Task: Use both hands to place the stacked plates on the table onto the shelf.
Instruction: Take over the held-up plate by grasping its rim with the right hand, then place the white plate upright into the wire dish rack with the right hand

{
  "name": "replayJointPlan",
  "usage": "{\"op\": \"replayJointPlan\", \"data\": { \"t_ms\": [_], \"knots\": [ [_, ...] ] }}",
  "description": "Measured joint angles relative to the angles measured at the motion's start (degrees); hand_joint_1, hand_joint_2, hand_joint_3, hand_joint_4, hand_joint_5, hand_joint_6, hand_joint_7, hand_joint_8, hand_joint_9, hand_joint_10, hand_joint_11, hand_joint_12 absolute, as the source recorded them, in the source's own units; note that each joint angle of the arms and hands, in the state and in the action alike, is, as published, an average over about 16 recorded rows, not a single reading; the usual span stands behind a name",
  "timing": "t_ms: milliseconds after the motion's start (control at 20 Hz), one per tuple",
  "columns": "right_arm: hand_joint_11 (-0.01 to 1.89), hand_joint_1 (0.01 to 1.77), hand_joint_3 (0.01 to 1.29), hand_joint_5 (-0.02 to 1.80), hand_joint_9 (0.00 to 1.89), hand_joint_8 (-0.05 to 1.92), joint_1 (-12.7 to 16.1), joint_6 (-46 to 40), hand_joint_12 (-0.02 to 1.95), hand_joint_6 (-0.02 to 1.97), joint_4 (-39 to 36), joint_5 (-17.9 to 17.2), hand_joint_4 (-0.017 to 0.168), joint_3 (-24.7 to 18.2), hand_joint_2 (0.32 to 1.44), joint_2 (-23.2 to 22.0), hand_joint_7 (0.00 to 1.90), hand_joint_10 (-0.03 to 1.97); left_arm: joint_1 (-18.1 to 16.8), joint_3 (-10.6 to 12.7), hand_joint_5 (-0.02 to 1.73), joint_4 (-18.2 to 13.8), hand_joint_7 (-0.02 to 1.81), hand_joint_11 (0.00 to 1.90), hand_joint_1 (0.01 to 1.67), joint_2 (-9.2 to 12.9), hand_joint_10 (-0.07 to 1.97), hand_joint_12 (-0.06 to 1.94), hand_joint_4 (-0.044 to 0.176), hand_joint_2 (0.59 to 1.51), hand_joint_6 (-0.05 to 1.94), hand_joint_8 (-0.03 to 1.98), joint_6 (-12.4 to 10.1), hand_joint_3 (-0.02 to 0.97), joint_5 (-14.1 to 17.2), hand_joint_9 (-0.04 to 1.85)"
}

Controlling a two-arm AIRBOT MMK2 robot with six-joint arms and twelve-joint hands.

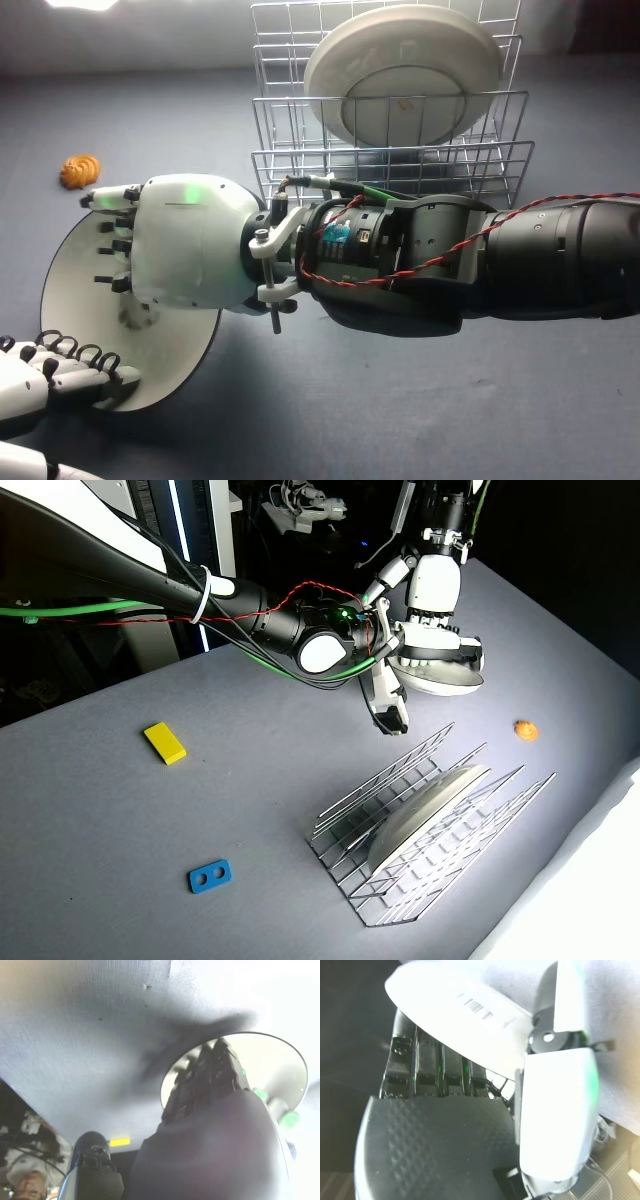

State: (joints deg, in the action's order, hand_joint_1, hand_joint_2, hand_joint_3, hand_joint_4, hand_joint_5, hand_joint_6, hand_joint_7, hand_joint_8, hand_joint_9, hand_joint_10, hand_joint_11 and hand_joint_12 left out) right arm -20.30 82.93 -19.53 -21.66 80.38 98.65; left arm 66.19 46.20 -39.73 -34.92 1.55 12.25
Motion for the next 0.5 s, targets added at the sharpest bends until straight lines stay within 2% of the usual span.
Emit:
{"op": "replayJointPlan", "data": {
  "t_ms": [200, 300, 500],
  "knots": [
    [0.45, 1.19, 0.01, 0.68, 0.73, 0.28, -0.1, 0.24, 1.02, 0.14, -0.21, -0.83, -0.003, 0.2, 0.88, 0.13, 0.71, 0.34, -0.11, 0.55, -0.01, 0.16, 0.0, 0.01, 0.02, 0.03, -0.01, -0.03, -0.006, 1.06, -0.03, -0.01, 0.28, -0.001, 1.13, 0.01],
    [0.55, 1.2, 0.01, 0.77, 0.85, 0.39, -0.18, 0.33, 1.11, 0.18, -0.24, -1.25, -0.005, 0.2, 0.89, 0.12, 0.82, 0.44, -0.31, 0.95, -0.01, 0.7, 0.0, 0.01, 0.02, 0.03, 0.0, -0.03, -0.005, 1.06, -0.02, -0.01, 1.28, -0.001, 2.08, 0.01],
    [0.75, 1.21, 0.01, 0.88, 1.02, 0.63, -0.35, 0.46, 1.1, 0.24, -0.21, -2.07, -0.008, 0.16, 0.89, 0.07, 0.94, 0.56, -1.01, 1.87, 0.01, 2.4, 0.02, 0.01, 0.02, -0.01, 0.0, -0.01, -0.004, 1.057, -0.01, 0.0, 4.15, -0.001, 4.35, 0.02]
  ]
}}
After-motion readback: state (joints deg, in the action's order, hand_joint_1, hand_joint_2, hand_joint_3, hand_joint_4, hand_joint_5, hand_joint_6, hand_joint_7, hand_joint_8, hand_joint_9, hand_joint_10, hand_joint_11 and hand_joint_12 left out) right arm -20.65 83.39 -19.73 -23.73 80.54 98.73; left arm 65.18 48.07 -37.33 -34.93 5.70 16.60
